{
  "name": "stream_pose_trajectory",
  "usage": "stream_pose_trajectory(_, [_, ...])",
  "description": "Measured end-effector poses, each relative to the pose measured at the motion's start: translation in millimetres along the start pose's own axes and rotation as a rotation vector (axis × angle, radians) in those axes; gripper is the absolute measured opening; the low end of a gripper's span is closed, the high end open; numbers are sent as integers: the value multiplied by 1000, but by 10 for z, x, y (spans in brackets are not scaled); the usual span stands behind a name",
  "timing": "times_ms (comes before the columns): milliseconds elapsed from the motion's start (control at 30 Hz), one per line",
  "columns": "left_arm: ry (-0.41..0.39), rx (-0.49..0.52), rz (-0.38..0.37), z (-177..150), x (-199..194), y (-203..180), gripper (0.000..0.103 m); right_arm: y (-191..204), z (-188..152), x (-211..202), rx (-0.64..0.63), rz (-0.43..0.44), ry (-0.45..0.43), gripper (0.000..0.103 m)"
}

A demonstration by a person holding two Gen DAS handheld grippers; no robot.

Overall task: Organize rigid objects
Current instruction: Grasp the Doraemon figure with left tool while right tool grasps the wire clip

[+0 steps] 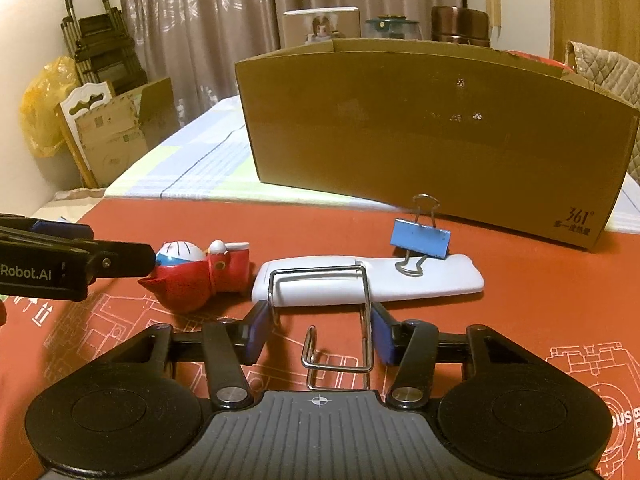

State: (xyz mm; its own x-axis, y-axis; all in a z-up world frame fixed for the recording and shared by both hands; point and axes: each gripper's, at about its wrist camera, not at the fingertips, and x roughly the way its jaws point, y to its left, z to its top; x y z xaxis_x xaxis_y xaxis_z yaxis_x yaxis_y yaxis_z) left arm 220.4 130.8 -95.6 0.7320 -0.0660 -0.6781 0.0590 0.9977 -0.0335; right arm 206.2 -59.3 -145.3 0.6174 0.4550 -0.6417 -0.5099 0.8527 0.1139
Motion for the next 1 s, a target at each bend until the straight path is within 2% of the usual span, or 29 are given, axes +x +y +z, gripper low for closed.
stream_pose_trajectory(333, [-8, 62, -75, -13, 11, -111, 84, -65, -37, -213, 5, -1, 5, 49])
stream_pose_trajectory(633, [-8, 228, -77, -70, 135, -442, 82, -195, -11, -466, 33, -17, -7, 49])
stream_pose_trajectory(833, [-8, 303, -72, -75, 299, -548, 70, -249, 4, -496, 51, -17, -2, 49])
stream_pose_trajectory(900, [3, 326, -65, -79, 354, -570, 62, -264, 5, -494, 56, -17, -2, 49])
stream_pose_trajectory(1000, [10, 341, -64, -95, 377, -578, 57, -296, 19, -498, 67, -18, -5, 49])
